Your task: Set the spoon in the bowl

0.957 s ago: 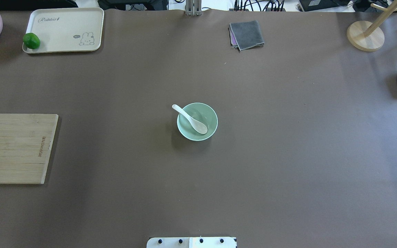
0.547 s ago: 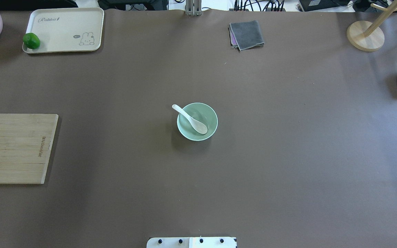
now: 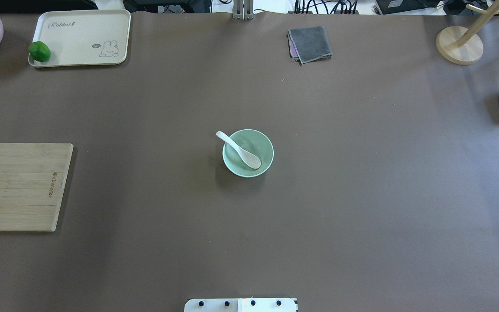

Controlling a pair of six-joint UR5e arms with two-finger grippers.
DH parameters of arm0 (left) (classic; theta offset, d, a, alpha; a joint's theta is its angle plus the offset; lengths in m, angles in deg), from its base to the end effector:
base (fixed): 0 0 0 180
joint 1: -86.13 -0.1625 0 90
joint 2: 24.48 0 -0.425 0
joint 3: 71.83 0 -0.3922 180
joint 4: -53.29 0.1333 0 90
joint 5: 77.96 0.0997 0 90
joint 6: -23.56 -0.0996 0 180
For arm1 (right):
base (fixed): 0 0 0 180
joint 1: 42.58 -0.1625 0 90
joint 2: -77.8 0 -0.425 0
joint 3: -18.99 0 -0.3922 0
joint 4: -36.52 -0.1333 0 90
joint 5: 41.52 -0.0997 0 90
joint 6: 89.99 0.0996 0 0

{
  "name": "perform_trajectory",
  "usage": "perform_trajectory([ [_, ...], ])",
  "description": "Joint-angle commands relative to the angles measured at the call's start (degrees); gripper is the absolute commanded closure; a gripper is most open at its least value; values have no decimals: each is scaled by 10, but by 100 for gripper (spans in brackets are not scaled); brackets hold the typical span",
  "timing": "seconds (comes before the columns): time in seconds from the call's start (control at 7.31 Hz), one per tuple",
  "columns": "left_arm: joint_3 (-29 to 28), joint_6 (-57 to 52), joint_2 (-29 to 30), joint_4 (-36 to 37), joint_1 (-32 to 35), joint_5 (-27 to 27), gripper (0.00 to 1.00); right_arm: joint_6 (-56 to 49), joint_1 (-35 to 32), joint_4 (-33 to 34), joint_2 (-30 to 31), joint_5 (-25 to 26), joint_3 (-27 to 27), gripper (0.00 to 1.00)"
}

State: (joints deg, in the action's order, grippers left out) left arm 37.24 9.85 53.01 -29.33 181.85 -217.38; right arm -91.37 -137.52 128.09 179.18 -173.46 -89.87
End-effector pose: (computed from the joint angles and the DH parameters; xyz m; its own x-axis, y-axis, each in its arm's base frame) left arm -0.0969 -0.3886 0.5988 0.6514 0.1623 -0.7412 -0.0563 0.9845 0.1661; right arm 0.1019 -0.4045 0.5915 0.7489 -0.0284 0.6621 -0.0676 0.9906 0.1189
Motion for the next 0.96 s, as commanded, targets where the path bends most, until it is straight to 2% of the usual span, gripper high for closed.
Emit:
perform_trajectory([
  [0.0,-1,0,0,-1,0,0,2,2,0,0,0,-1,1,0],
  [0.82,-2,0,3,-1,0,0,2,-2,3,0,-1,2,1,0],
])
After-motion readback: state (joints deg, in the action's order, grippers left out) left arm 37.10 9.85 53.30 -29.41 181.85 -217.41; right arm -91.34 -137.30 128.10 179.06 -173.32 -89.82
